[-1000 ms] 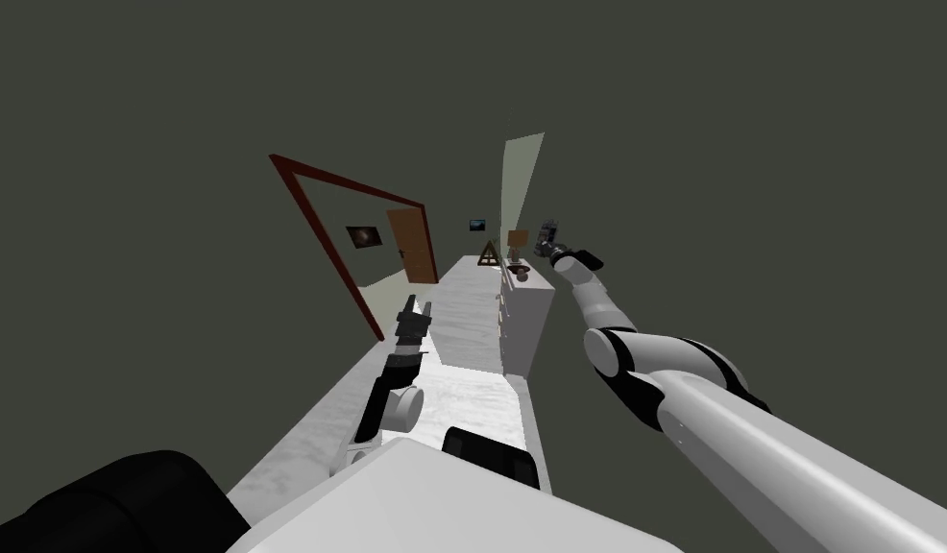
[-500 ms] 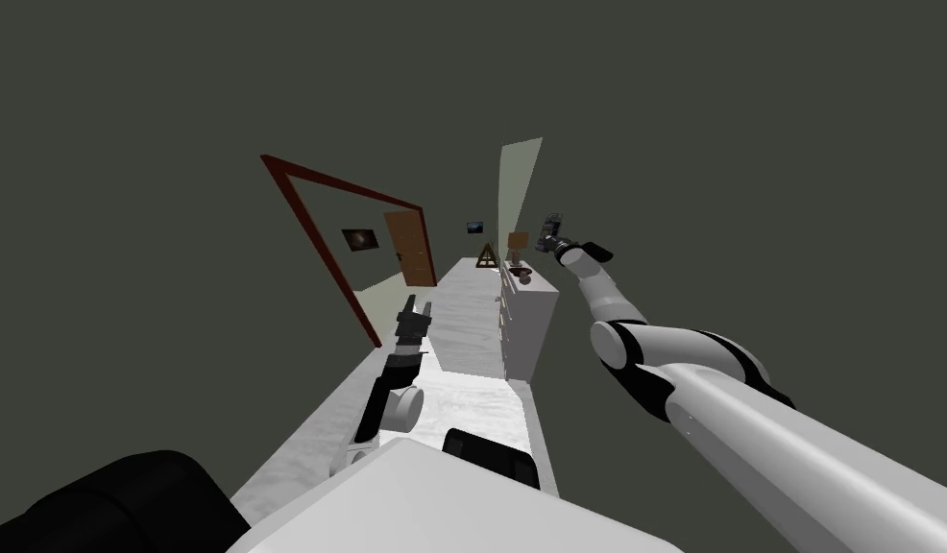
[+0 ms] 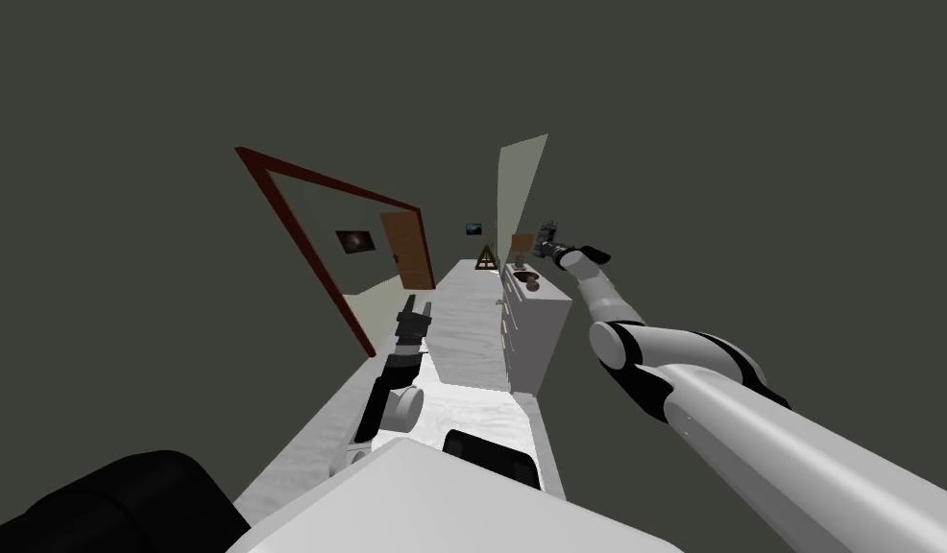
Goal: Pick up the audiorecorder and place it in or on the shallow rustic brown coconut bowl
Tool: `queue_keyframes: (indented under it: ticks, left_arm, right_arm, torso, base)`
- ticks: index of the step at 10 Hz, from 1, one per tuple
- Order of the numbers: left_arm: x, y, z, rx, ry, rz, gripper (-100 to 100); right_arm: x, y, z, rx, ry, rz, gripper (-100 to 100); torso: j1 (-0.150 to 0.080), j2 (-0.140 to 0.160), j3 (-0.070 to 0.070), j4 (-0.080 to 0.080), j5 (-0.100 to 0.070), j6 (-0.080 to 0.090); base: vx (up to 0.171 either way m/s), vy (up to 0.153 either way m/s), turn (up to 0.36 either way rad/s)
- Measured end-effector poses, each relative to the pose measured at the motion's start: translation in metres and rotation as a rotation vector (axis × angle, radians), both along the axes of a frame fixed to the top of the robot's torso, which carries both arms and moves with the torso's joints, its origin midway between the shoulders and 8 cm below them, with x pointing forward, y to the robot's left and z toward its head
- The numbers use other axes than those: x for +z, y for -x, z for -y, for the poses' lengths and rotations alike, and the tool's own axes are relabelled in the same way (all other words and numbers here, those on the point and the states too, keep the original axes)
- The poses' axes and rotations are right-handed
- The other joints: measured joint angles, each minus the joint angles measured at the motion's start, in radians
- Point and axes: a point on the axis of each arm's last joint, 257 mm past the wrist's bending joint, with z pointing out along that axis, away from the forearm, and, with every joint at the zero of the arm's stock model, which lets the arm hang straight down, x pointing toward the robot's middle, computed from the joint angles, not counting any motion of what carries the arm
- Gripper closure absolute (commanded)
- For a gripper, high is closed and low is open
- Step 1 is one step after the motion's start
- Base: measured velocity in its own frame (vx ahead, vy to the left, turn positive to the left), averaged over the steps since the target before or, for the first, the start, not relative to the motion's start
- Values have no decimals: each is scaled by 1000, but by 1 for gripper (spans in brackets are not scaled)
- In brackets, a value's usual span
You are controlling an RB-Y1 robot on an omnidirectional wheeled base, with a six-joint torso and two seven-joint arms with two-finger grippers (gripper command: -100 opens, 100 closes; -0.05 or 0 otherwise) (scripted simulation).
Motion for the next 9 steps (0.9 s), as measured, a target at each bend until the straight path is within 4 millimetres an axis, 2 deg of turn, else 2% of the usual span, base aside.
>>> queue_keyframes:
  ticks: [5,7,8,9]
  left_arm:
    - [0,0,0,0,0,0,0]
    - [0,0,0,0,0,0,0]
    - [0,0,0,0,0,0,0]
    - [0,0,0,0,0,0,0]
  right_arm:
    - [-38,-3,-11,30,55,-95,100]
    - [-59,-6,-15,44,70,-141,100]
    - [-61,-6,-15,45,73,-145,-100]
    - [-61,-6,-15,45,73,-145,-100]
  torso:
    - [4,-1,0,1,2,0]
    - [-4,1,2,2,1,1]
    - [-5,7,5,4,0,1]
    - [-5,13,9,6,0,1]
  base:
    - [206,82,-40]
    - [129,-11,-29]
    - [17,0,5]
    - [9,0,0]
